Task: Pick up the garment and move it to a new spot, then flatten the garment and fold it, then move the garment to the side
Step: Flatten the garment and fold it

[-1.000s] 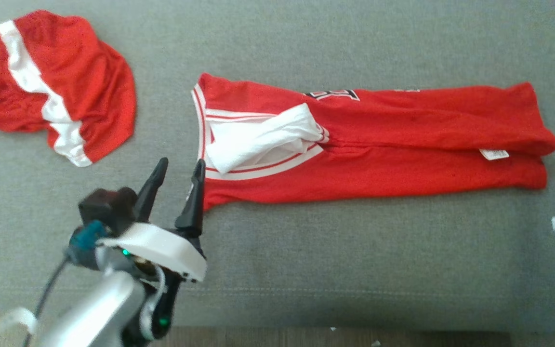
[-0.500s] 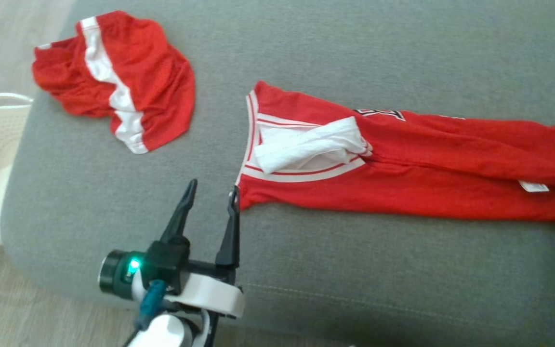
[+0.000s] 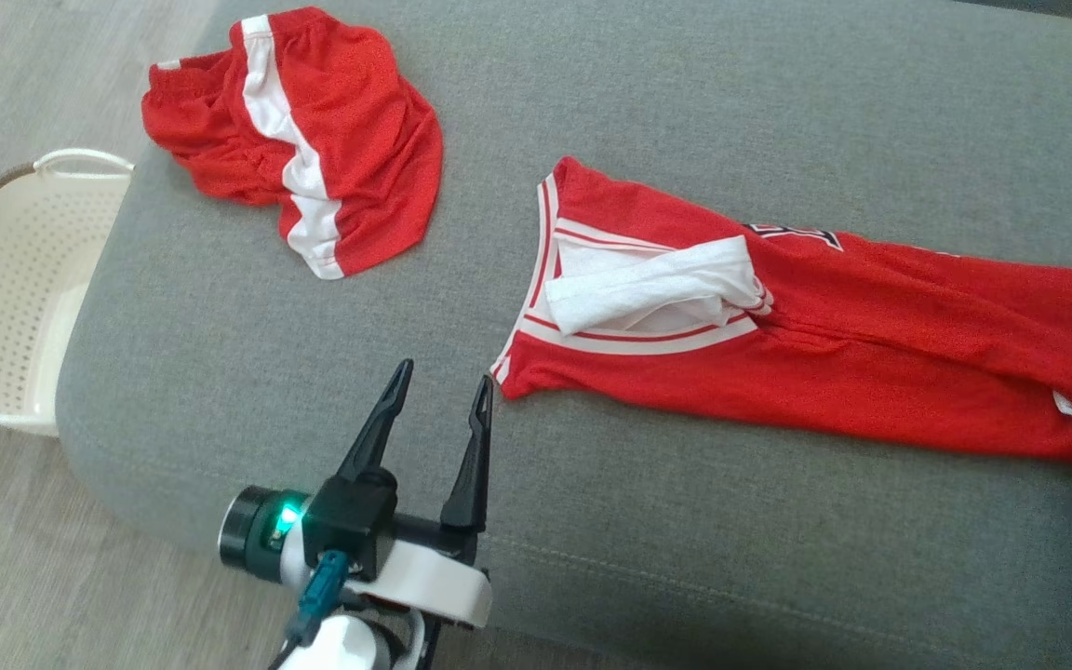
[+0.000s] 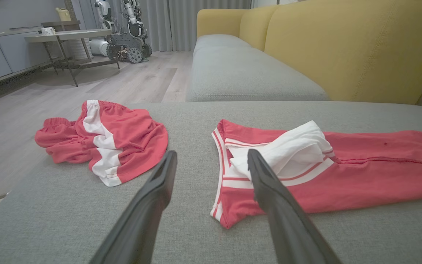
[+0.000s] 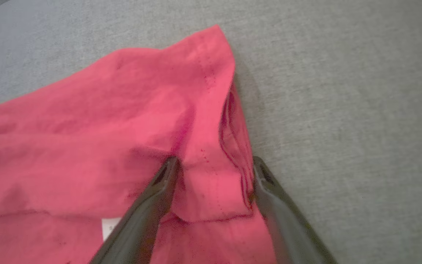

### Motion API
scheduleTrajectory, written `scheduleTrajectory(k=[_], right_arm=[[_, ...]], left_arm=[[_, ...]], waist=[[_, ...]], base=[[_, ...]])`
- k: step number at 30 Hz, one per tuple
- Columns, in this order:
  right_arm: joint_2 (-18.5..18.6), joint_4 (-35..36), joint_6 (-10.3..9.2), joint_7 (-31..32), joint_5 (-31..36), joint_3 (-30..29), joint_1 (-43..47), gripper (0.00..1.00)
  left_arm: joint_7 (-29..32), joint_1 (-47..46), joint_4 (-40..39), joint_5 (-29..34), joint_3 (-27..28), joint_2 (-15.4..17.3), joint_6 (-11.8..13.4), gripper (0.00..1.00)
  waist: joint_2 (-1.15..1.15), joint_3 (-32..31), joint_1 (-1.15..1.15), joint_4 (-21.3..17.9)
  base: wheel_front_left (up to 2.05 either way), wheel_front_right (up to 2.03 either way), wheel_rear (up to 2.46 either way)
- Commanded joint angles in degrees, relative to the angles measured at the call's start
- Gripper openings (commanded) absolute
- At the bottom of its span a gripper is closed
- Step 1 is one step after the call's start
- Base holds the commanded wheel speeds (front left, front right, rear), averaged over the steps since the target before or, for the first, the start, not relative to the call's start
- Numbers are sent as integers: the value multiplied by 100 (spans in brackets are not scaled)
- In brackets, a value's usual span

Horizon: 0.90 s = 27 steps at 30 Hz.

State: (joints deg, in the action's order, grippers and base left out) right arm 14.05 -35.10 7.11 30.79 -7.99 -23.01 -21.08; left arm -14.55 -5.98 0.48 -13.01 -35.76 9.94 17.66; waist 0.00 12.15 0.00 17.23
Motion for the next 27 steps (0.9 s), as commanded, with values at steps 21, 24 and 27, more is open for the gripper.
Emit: scheduleTrajectory(k=[21,24,27], right_arm=[[1068,1984,37,482,-185,411,-37,0],[1074,2331,37,667,-126,796,-169,0],[931,2682,37,811,-142,1289,-287,0]], left_arm=[[-45,103,-81,452,627,-152,-504,100],[-45,68,-29,478,647,-179,-564,100],[-45,27,30,503,659,-219,-612,100]], waist=[[0,-132,0,-1043],[0,-113,0,-1107],[0,-114,0,-1113]], base=[[0,0,0],[0,0,0],[0,0,0]])
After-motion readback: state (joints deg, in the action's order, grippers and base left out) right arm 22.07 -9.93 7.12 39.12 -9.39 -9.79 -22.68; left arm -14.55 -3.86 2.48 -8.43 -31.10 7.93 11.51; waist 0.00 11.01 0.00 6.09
